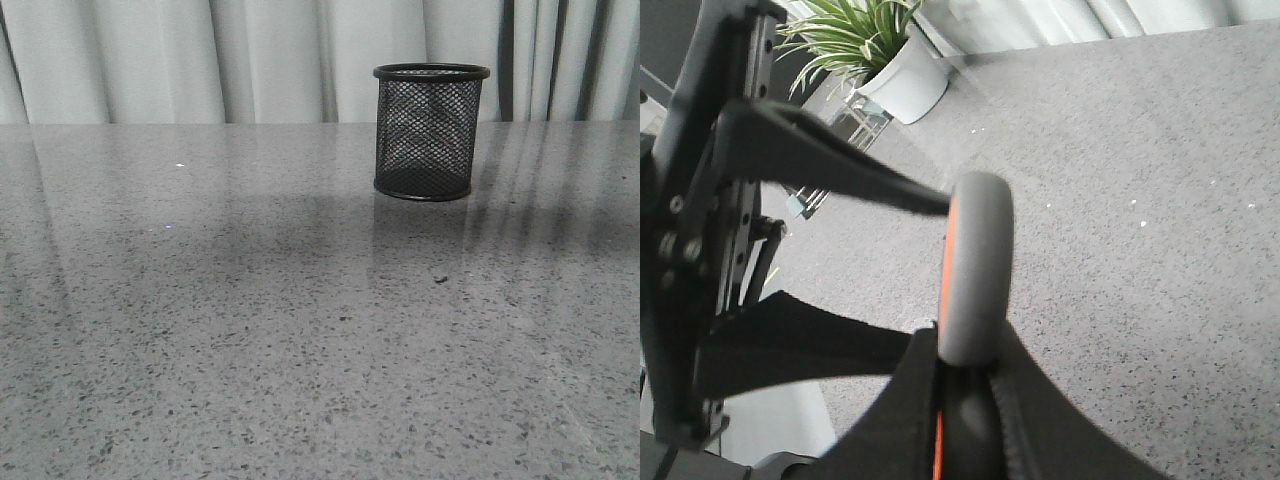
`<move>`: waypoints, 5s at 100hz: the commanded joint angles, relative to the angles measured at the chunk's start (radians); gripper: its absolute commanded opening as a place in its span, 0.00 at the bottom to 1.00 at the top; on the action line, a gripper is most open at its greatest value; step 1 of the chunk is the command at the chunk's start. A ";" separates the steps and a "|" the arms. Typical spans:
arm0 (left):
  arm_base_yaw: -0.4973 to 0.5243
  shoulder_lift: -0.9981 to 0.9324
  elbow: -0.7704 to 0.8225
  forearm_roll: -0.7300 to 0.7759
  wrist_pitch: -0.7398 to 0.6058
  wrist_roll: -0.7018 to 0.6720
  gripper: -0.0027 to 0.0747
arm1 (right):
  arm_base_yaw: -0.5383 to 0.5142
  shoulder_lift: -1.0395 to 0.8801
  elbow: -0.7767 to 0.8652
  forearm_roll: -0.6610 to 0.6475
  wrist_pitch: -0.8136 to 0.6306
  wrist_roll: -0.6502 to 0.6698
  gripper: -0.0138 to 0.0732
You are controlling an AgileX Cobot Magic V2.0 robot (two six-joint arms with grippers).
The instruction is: Put scissors into bucket
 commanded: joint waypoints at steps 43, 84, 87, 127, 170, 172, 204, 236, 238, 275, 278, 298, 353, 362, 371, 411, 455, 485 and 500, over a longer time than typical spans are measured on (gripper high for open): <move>0.601 -0.140 -0.035 -0.183 0.016 -0.275 0.50 | -0.140 -0.020 -0.279 -0.487 -0.084 0.292 0.10; 0.891 -0.175 -0.035 -0.429 0.016 -0.275 0.50 | -0.101 0.146 -0.565 -0.912 0.191 0.544 0.10; 0.891 -0.175 -0.035 -0.429 0.016 -0.275 0.50 | -0.087 0.156 -0.569 -0.936 0.199 0.549 0.10; 0.891 -0.175 -0.035 -0.431 0.016 -0.275 0.50 | -0.005 0.263 -0.574 -1.028 0.151 0.567 0.10; 0.891 -0.175 -0.035 -0.431 0.016 -0.275 0.50 | -0.005 0.325 -0.578 -1.009 0.149 0.541 0.10; 0.891 -0.175 -0.035 -0.431 0.016 -0.275 0.50 | -0.005 0.328 -0.578 -1.009 0.149 0.533 0.11; 0.891 -0.175 -0.035 -0.431 0.016 -0.275 0.50 | -0.005 0.329 -0.578 -1.007 0.121 0.529 0.43; 0.891 -0.175 -0.035 -0.431 0.029 -0.273 0.49 | -0.051 0.286 -0.643 -1.021 0.122 0.529 0.49; 0.891 -0.175 -0.035 -0.431 0.029 -0.273 0.49 | -0.056 0.281 -0.650 -1.021 0.122 0.529 0.49; 0.891 -0.175 -0.035 -0.431 0.029 -0.256 0.01 | -0.080 0.146 -0.664 -0.960 0.038 0.529 0.07; 0.891 -0.175 -0.035 -0.431 0.029 -0.253 0.01 | -0.080 0.135 -0.650 -0.944 0.022 0.529 0.08; 0.891 -0.294 0.106 -0.456 -0.170 -0.236 0.01 | -0.077 0.001 -0.432 -0.901 -0.231 0.520 0.08; 0.867 -0.952 1.197 -0.929 -0.864 0.318 0.01 | -0.076 -0.533 0.452 -0.800 -0.936 0.380 0.08; 0.817 -1.028 1.290 -0.990 -0.879 0.350 0.01 | -0.076 -0.626 0.539 -0.828 -0.936 0.380 0.08; 0.770 -1.104 1.352 -1.000 -0.893 0.370 0.01 | -0.076 -0.722 0.619 -0.837 -0.936 0.380 0.08; 0.736 -1.260 1.486 -1.094 -0.960 0.370 0.01 | -0.076 -0.977 0.809 -0.834 -0.910 0.380 0.08; 0.736 -1.260 1.486 -1.108 -0.961 0.370 0.01 | -0.076 -0.977 0.809 -0.831 -0.910 0.380 0.08; 0.736 -1.260 1.486 -1.108 -0.961 0.370 0.01 | -0.076 -0.977 0.809 -0.831 -0.910 0.380 0.08; 0.736 -1.260 1.488 -1.108 -0.961 0.370 0.01 | -0.076 -0.977 0.809 -0.831 -0.910 0.380 0.08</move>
